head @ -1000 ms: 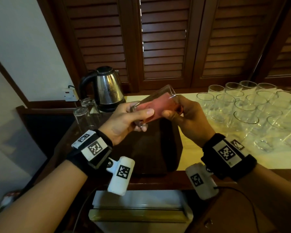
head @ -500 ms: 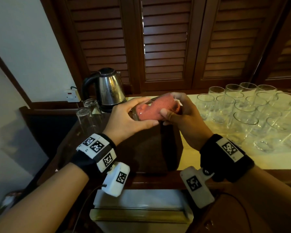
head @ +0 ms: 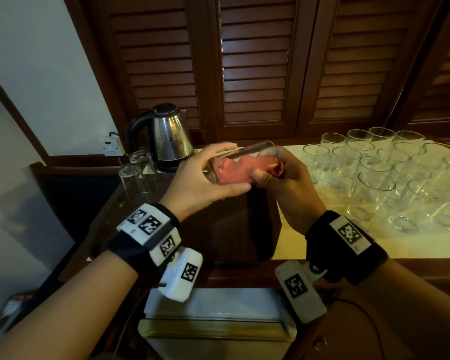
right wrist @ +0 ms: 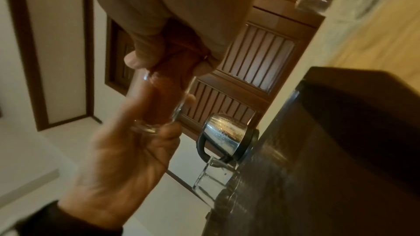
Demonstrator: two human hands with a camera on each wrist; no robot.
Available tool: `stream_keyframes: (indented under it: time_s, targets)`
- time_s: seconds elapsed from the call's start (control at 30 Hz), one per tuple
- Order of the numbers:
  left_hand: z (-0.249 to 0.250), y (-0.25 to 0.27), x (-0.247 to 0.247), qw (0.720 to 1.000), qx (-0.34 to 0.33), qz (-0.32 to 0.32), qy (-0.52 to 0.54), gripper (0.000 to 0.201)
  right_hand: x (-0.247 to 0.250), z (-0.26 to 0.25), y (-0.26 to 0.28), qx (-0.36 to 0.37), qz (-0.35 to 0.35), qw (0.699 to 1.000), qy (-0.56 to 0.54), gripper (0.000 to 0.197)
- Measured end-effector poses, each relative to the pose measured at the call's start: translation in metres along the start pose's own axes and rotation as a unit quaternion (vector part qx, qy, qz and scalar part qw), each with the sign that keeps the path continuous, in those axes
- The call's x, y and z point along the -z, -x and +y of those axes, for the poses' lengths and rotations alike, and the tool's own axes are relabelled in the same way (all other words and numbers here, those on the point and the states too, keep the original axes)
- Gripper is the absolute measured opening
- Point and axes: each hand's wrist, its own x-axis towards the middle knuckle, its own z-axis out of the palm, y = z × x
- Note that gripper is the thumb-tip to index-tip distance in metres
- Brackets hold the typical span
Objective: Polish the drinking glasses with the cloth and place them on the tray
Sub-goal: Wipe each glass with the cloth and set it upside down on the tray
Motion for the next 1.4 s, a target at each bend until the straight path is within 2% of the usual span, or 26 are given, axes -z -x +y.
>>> stream_keyframes:
  time_s: [0.03, 0.07, 0.13, 0.17, 0.23, 0.3, 0.37, 0.43, 0.5, 0.53, 0.57, 0.63, 0.7, 0.77, 0.8, 0.87, 0.93, 0.97, 1.0, 1.07, 1.1, 1.13, 1.2, 1.27, 1.33, 1.4]
  targets:
    - [0.003, 0.001, -0.001, 0.992, 0.064, -0.026, 0.105, 0.071, 0.0, -0.003, 0.001, 0.025, -0.016, 0.999, 0.024, 0.017]
    - [0.004, 0.003, -0.001, 0.98, 0.096, -0.04, 0.169, 0.065, 0.0, -0.005, 0.002, 0.05, -0.033, 0.997, 0.057, 0.019]
    - [0.004, 0.004, -0.001, 0.981, 0.079, -0.035, 0.175, 0.053, 0.001, -0.006, 0.001, 0.072, -0.055, 0.989, 0.117, 0.024]
    - [0.004, 0.005, 0.0, 0.989, 0.046, -0.02, 0.14, 0.051, 0.0, -0.006, 0.001, 0.065, -0.057, 0.989, 0.123, 0.029]
    - [0.001, 0.005, 0.007, 0.999, -0.048, 0.009, -0.009, 0.062, -0.006, -0.003, 0.003, 0.015, -0.038, 0.996, 0.078, 0.039]
    - [-0.006, 0.003, 0.014, 0.971, -0.153, 0.017, -0.182, 0.074, -0.012, -0.002, 0.005, -0.056, -0.006, 0.998, 0.001, 0.037]
    - [-0.011, 0.004, 0.019, 0.953, -0.205, 0.007, -0.223, 0.077, -0.013, -0.002, 0.005, -0.075, 0.0, 0.997, -0.02, 0.032]
    - [-0.01, 0.005, 0.019, 0.969, -0.167, 0.015, -0.18, 0.078, -0.013, -0.003, 0.002, -0.038, -0.004, 0.999, 0.016, 0.028]
    - [-0.001, 0.007, 0.016, 1.0, -0.018, -0.004, -0.019, 0.08, -0.012, -0.006, -0.002, 0.011, -0.014, 0.999, 0.048, 0.018]
    - [0.002, 0.008, 0.014, 0.993, 0.055, -0.029, 0.1, 0.077, -0.011, -0.008, -0.004, 0.036, -0.025, 0.997, 0.066, 0.015]
    - [0.002, 0.008, 0.013, 0.976, 0.097, -0.046, 0.192, 0.068, -0.011, -0.01, -0.006, 0.059, -0.041, 0.994, 0.087, 0.016]
    - [0.002, 0.01, 0.016, 0.965, 0.09, -0.043, 0.244, 0.049, -0.011, -0.013, -0.008, 0.076, -0.071, 0.987, 0.119, 0.019]
    - [0.001, 0.011, 0.021, 0.984, 0.033, -0.023, 0.175, 0.053, -0.015, -0.011, -0.009, 0.051, -0.069, 0.99, 0.116, 0.018]
    - [-0.002, 0.01, 0.027, 0.999, -0.046, 0.005, 0.003, 0.071, -0.021, -0.007, -0.006, -0.003, -0.045, 0.996, 0.078, 0.019]
    - [-0.005, 0.01, 0.029, 0.992, -0.092, 0.015, -0.089, 0.076, -0.023, -0.005, -0.004, -0.024, -0.031, 0.997, 0.06, 0.024]
    - [-0.007, 0.011, 0.03, 0.975, -0.15, 0.018, -0.165, 0.08, -0.026, -0.001, -0.003, -0.047, -0.01, 0.998, 0.027, 0.031]
    - [-0.005, 0.013, 0.027, 0.988, -0.115, 0.013, -0.107, 0.078, -0.026, -0.002, -0.003, -0.037, 0.0, 0.999, 0.015, 0.028]
    - [-0.003, 0.013, 0.023, 0.998, -0.065, 0.008, -0.021, 0.076, -0.026, -0.003, -0.003, -0.019, -0.003, 1.0, 0.019, 0.028]
    - [-0.002, 0.016, 0.018, 0.994, 0.0, -0.001, 0.105, 0.074, -0.025, -0.005, -0.003, 0.008, -0.017, 0.999, 0.037, 0.026]
    - [-0.003, 0.02, 0.005, 0.94, 0.103, -0.006, 0.325, 0.069, -0.022, -0.011, -0.005, 0.075, -0.061, 0.99, 0.105, 0.024]
    - [-0.006, 0.022, 0.003, 0.922, 0.119, 0.003, 0.368, 0.066, -0.021, -0.011, -0.006, 0.093, -0.082, 0.983, 0.135, 0.023]
    - [-0.009, 0.022, 0.002, 0.921, 0.115, 0.015, 0.372, 0.066, -0.021, -0.011, -0.006, 0.094, -0.093, 0.979, 0.153, 0.022]
    - [-0.012, 0.024, 0.006, 0.953, 0.062, 0.045, 0.295, 0.067, -0.024, -0.008, -0.005, 0.074, -0.094, 0.983, 0.143, 0.018]
    - [-0.014, 0.027, 0.011, 0.988, -0.028, 0.077, 0.132, 0.069, -0.029, -0.002, -0.002, 0.022, -0.07, 0.994, 0.082, 0.015]
    - [-0.017, 0.03, 0.014, 0.993, -0.086, 0.084, 0.002, 0.071, -0.033, 0.006, 0.0, -0.046, -0.044, 0.998, 0.027, 0.013]
    - [-0.017, 0.031, 0.017, 0.994, -0.075, 0.068, -0.028, 0.069, -0.037, 0.011, -0.001, -0.077, -0.028, 0.997, -0.014, 0.013]
